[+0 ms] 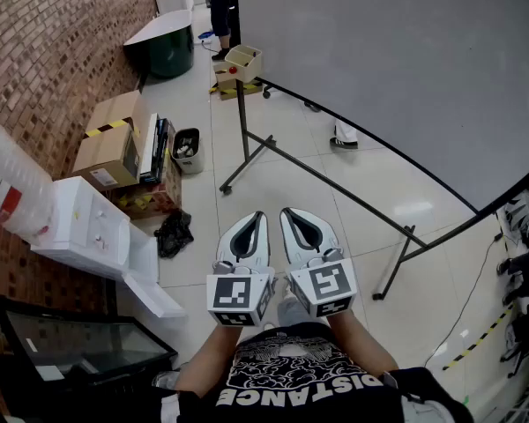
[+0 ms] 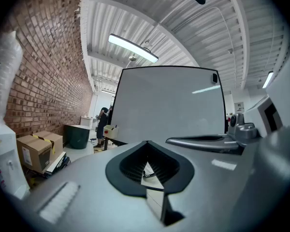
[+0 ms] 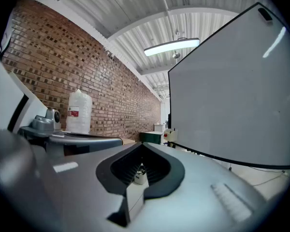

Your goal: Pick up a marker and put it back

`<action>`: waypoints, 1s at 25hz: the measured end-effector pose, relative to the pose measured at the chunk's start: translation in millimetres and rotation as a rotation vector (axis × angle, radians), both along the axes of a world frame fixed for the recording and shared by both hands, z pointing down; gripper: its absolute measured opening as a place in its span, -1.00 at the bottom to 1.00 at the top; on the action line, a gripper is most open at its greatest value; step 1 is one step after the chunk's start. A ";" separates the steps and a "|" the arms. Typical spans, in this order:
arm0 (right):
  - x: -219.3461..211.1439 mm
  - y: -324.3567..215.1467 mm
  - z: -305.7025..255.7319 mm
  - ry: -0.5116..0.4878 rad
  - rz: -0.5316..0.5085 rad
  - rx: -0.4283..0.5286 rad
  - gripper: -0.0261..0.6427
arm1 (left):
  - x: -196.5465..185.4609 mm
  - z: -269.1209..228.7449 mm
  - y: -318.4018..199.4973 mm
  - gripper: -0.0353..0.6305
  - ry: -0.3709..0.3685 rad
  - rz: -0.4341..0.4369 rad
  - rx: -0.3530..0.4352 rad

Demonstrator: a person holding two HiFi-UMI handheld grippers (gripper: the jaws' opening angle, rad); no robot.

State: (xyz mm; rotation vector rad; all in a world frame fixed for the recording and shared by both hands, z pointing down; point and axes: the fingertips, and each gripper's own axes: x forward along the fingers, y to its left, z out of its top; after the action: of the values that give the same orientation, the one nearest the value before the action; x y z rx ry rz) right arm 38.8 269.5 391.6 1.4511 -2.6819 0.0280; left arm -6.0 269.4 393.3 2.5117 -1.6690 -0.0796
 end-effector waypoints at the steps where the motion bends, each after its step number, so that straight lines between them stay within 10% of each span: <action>1: -2.1 -4.1 -1.0 0.003 -0.002 0.005 -0.92 | -2.0 -0.5 -4.0 -0.88 0.002 -0.001 0.000; 25: -32.1 -186.5 -10.2 0.005 -0.079 0.029 -0.92 | -20.6 -7.2 -185.1 -0.88 -0.024 -0.045 0.000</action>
State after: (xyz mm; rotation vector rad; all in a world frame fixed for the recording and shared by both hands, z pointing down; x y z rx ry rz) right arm 6.7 83.0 381.3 1.3503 -2.7439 -0.0208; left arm -26.6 84.4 386.1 2.4851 -1.7341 -0.0539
